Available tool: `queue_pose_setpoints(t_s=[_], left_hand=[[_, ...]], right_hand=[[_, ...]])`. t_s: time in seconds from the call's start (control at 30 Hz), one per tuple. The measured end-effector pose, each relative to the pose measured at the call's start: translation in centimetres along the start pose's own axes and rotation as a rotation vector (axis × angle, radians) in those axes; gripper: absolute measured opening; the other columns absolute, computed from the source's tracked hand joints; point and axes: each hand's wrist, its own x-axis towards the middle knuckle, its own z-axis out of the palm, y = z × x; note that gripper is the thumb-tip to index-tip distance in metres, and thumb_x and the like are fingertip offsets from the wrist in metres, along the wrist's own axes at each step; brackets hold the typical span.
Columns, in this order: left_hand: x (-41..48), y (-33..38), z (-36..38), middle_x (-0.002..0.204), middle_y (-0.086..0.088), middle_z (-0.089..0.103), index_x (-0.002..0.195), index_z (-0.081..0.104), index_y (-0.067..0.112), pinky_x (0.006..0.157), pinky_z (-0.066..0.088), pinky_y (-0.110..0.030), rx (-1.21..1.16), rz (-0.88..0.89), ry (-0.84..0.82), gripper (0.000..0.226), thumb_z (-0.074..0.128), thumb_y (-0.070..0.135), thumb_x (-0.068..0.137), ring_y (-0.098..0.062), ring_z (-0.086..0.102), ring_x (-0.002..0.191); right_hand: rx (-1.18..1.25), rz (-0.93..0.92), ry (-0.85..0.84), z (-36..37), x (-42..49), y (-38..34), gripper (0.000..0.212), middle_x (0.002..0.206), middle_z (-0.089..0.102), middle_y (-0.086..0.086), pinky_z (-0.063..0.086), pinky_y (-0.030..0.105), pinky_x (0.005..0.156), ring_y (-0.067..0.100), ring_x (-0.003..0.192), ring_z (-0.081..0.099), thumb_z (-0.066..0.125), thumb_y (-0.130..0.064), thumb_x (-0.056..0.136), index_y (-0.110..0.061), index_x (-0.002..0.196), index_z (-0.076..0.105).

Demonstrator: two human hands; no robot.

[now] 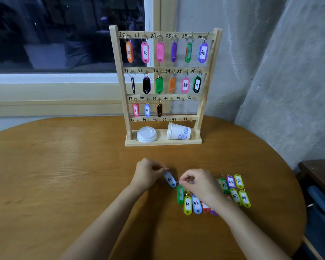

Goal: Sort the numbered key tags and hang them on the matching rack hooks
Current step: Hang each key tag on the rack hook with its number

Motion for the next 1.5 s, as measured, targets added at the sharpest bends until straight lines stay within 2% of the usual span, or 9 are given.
queue_pose_setpoints(t_s=[0.17,0.37,0.43,0.57,0.7,0.8,1.0,1.23,1.5], left_hand=[[1.4,1.2,-1.9,0.060,0.012,0.062,0.068,0.070,0.019,0.051,0.040,-0.008,-0.170,-0.072,0.021,0.014,0.073,0.016,0.081,0.000,0.053,0.053],[4.4,2.9,-4.9,0.066,0.001,0.065,0.073,0.072,0.011,0.058,0.043,-0.020,-0.312,-0.040,0.032,0.011,0.068,0.010,0.083,-0.007,0.052,0.059],[5.5,3.7,-5.8,0.073,-0.005,0.068,0.077,0.072,0.011,0.057,0.042,-0.017,-0.340,-0.018,0.031,0.009,0.068,0.011,0.084,-0.008,0.052,0.062],[8.0,5.5,-6.9,0.078,-0.002,0.070,0.080,0.072,0.010,0.064,0.046,-0.008,-0.431,0.024,0.083,0.006,0.069,0.007,0.084,-0.006,0.061,0.072],[10.6,7.3,-7.1,0.079,-0.005,0.068,0.085,0.073,0.005,0.061,0.044,-0.005,-0.447,0.039,0.140,0.005,0.069,0.009,0.084,-0.003,0.059,0.068],[12.1,8.5,-6.9,0.072,0.004,0.067,0.085,0.073,0.004,0.058,0.043,-0.007,-0.460,0.059,0.187,0.008,0.069,0.011,0.084,0.008,0.057,0.059],[14.0,9.7,-6.3,0.042,0.013,0.045,0.084,0.074,0.009,0.039,0.027,-0.009,-0.386,0.051,0.324,0.013,0.066,0.018,0.088,0.001,0.038,0.032],[14.6,9.3,-5.8,0.052,0.010,0.051,0.088,0.074,0.015,0.043,0.030,-0.021,-0.137,0.059,0.423,0.014,0.064,0.025,0.088,-0.007,0.041,0.041],[14.0,8.4,-5.7,0.060,0.009,0.052,0.090,0.075,0.018,0.044,0.026,-0.021,0.031,0.143,0.443,0.011,0.066,0.023,0.086,-0.002,0.041,0.047]], right_hand=[[0.145,-0.030,0.021,-1.8,1.5,-0.9,0.006,0.047,0.051,-0.034,0.025,0.015,0.049,-0.012,0.048,0.048,0.068,-0.028,0.085,-0.027,0.081,0.072],[0.241,-0.089,0.147,-4.1,5.5,-2.5,0.011,0.065,0.063,-0.021,0.039,0.016,0.059,-0.009,0.058,0.054,0.071,-0.023,0.082,-0.031,0.074,0.071],[0.260,-0.102,0.183,-4.7,7.0,-3.0,0.014,0.071,0.066,-0.019,0.045,0.019,0.066,-0.004,0.065,0.058,0.073,-0.021,0.081,-0.032,0.072,0.069],[0.241,-0.131,0.242,-5.8,9.5,-4.0,0.010,0.069,0.063,-0.020,0.038,0.012,0.062,-0.007,0.064,0.056,0.073,-0.020,0.081,-0.028,0.074,0.071],[0.276,-0.136,0.287,-6.7,11.6,-4.7,0.009,0.069,0.064,-0.020,0.046,0.021,0.064,-0.005,0.063,0.055,0.072,-0.021,0.081,-0.028,0.075,0.071],[0.292,-0.142,0.316,-7.1,12.8,-5.1,0.009,0.075,0.069,-0.014,0.055,0.034,0.076,0.003,0.073,0.062,0.072,-0.022,0.081,-0.030,0.075,0.071],[0.274,-0.148,0.333,-7.7,14.4,-5.1,0.005,0.083,0.070,-0.014,0.056,0.037,0.080,0.003,0.082,0.063,0.070,-0.027,0.083,-0.030,0.080,0.071],[0.228,-0.186,0.402,-8.6,15.6,-5.6,0.004,0.083,0.069,-0.014,0.056,0.039,0.074,0.004,0.080,0.062,0.069,-0.026,0.084,-0.029,0.082,0.071],[0.150,-0.189,0.488,-8.9,17.2,-7.1,0.008,0.070,0.058,-0.021,0.048,0.024,0.060,-0.003,0.072,0.056,0.065,-0.031,0.087,-0.032,0.079,0.065]])
